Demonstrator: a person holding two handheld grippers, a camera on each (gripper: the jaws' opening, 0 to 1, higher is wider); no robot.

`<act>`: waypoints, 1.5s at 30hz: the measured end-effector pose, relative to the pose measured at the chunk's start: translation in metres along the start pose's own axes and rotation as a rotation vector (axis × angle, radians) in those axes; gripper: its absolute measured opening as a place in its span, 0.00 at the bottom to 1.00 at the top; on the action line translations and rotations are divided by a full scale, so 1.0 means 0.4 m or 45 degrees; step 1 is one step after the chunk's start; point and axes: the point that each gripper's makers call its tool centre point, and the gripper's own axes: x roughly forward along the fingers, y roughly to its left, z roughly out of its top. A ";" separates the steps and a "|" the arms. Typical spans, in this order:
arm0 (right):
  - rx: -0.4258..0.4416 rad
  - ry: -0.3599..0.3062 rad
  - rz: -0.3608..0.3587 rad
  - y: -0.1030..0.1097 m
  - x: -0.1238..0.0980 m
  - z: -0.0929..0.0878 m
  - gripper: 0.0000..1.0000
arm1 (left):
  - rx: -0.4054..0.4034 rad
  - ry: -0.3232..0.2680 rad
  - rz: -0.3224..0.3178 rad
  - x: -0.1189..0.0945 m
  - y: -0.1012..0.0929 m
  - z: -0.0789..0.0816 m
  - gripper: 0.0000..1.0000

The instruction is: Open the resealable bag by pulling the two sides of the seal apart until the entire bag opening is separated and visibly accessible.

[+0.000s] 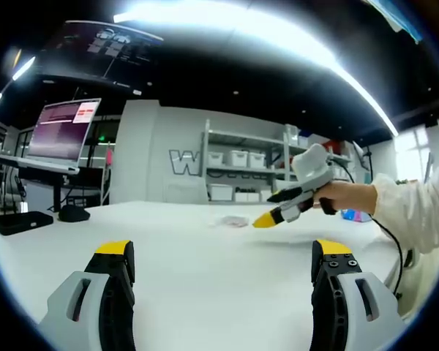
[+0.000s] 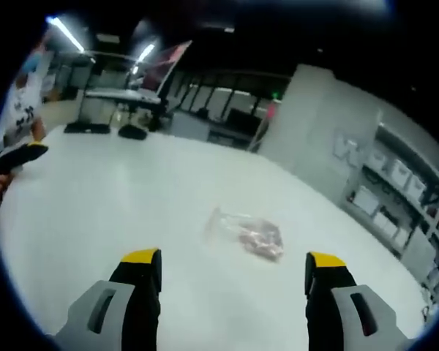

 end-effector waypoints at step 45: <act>-0.069 -0.013 -0.081 -0.018 0.073 0.009 0.73 | -0.013 0.007 0.007 0.004 0.010 -0.008 1.00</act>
